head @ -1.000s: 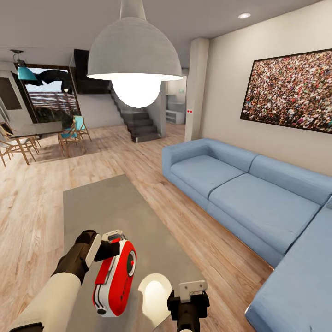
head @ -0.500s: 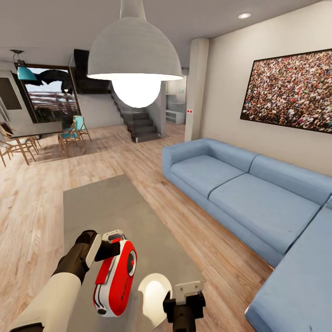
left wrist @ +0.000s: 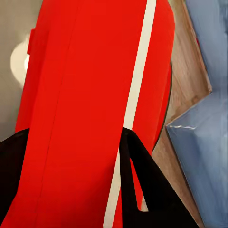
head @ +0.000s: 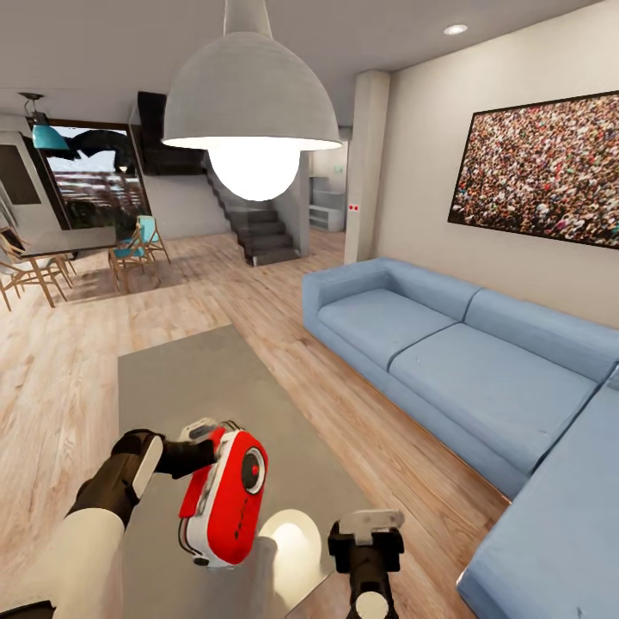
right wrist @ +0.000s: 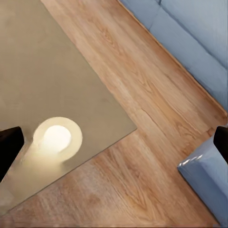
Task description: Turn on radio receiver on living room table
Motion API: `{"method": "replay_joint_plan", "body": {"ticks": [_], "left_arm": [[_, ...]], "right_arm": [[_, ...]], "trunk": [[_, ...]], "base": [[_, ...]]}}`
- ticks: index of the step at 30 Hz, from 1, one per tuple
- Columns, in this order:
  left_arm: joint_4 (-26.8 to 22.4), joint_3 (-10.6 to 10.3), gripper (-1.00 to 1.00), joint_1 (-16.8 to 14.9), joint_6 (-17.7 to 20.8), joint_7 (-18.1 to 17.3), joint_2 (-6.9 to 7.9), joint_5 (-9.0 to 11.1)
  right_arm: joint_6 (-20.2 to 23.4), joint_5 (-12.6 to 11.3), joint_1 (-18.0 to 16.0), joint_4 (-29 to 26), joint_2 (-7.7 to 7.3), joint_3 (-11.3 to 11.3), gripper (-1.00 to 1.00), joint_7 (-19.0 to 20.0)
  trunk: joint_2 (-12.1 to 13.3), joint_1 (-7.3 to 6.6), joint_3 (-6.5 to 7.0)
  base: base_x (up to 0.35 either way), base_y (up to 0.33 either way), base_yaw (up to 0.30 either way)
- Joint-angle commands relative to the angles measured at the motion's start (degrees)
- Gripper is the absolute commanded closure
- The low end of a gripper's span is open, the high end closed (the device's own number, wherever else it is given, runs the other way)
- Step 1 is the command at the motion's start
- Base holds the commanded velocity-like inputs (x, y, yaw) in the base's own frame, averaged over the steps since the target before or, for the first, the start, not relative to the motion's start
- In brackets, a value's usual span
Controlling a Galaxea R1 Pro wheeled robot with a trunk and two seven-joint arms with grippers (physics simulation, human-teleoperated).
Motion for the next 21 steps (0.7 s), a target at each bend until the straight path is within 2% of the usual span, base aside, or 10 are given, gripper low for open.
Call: {"method": "replay_joint_plan", "body": {"ticks": [1,4,7,8,10,12,14,15,19,21], "left_arm": [[0.05,0.0,1.0,0.01,-0.7,-2.23,0.55,0.86],[0.25,0.03,1.0,0.35,-4.5,-6.2,1.31,0.66],[0.38,0.0,1.0,1.68,-6.71,-10.59,1.94,0.64],[0.47,-0.03,1.0,2.5,-8.62,-15.05,2.45,0.57],[0.69,-0.07,1.0,3.68,-11.27,-19.2,3.29,0.53],[4.07,-0.19,1.0,4.93,-17.74,-25.91,3.76,0.51],[7.81,-0.26,1.0,5.11,-22.33,-30.85,3.9,0.43],[10.6,-0.34,1.0,5.18,-26.85,-33.32,3.85,0.41],[11.52,-0.45,1.0,5.2,-28.57,-35.34,3.94,0.57],[11.63,-0.48,1.0,5.2,-28.88,-38.41,3.86,0.54]], "right_arm": [[0.01,-0.54,0.0,0.01,-0.04,-1.34,-1.0,2.62],[0.12,-1.03,0.0,0.02,-0.09,-4.73,-1.0,7.66],[0.15,-0.98,0.0,0.03,-0.11,-5.92,-1.0,9.22],[0.15,-1.17,0.0,0.03,-0.11,-6.15,-1.0,9.53],[0.16,-1.41,0.0,0.07,-0.11,-6.28,-1.0,9.66],[0.16,-1.6,0.0,0.1,-0.11,-6.32,-1.0,9.71],[0.11,-1.63,0.0,0.11,-0.11,-6.33,-1.0,9.71],[0.1,-1.52,0.0,0.08,-0.11,-6.34,-1.0,9.7],[-0.19,-1.61,0.0,0.1,-0.11,-6.58,-1.0,9.72],[-0.26,-1.66,0.0,0.11,-0.11,-7.05,-1.0,9.75]], "trunk": [[0.0,0.0,0.0],[0.0,0.0,0.0],[0.0,0.0,0.0],[0.0,0.0,0.0],[0.0,0.0,0.0],[0.0,0.0,0.0],[0.0,0.0,0.0],[0.0,0.0,0.0],[0.0,0.0,0.0],[0.0,0.0,0.0]], "base": [[0.0,0.0,0.0],[0.0,0.0,0.0],[0.0,0.0,0.0],[0.0,0.0,0.0],[0.0,0.0,0.0],[0.0,0.0,0.0],[0.0,0.0,0.0],[0.0,0.0,0.0],[0.0,0.0,0.0],[0.0,0.0,0.0]]}}
